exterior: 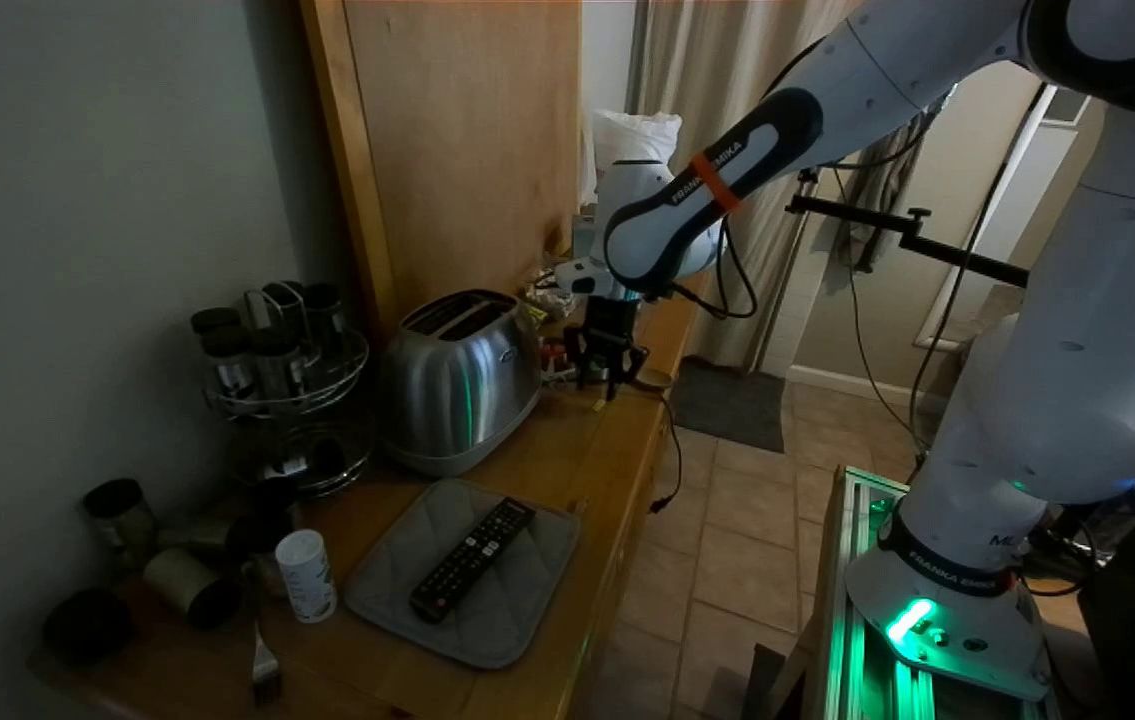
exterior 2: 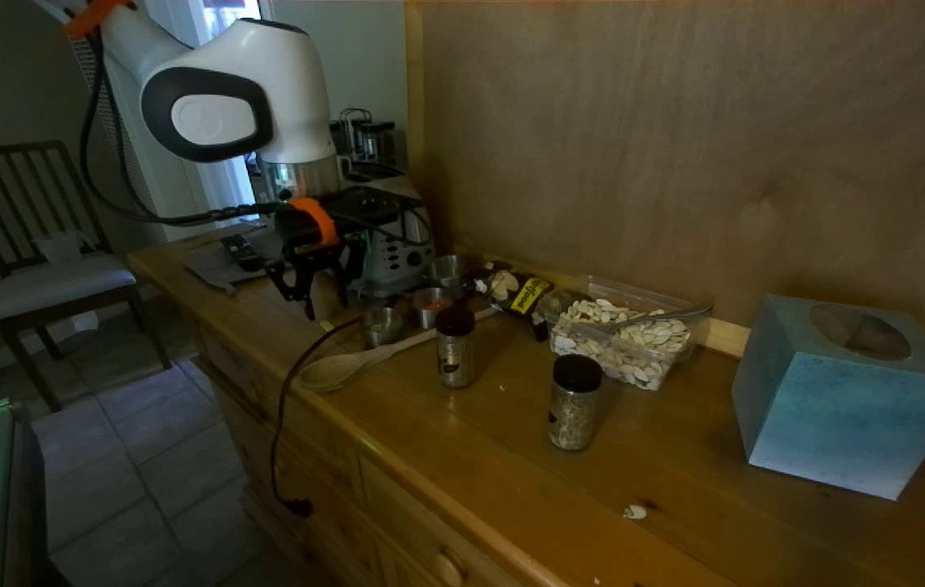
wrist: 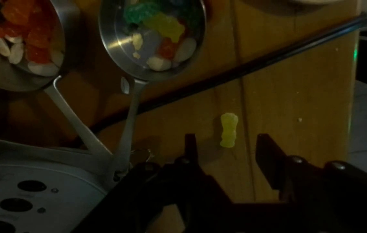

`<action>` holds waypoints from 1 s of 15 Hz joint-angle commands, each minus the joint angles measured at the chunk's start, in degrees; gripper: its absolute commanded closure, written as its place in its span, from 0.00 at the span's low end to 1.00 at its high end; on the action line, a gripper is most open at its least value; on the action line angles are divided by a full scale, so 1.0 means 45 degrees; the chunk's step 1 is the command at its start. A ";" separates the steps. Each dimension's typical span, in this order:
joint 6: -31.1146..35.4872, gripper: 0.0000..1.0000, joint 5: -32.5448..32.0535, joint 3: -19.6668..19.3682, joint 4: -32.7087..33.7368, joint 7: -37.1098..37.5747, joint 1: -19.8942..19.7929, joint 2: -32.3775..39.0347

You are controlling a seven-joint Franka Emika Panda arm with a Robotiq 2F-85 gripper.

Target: Put the yellow thing into the metal cup

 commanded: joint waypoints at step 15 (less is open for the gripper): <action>0.0180 0.66 -0.0120 0.0408 0.0249 -0.0191 -0.0328 0.0773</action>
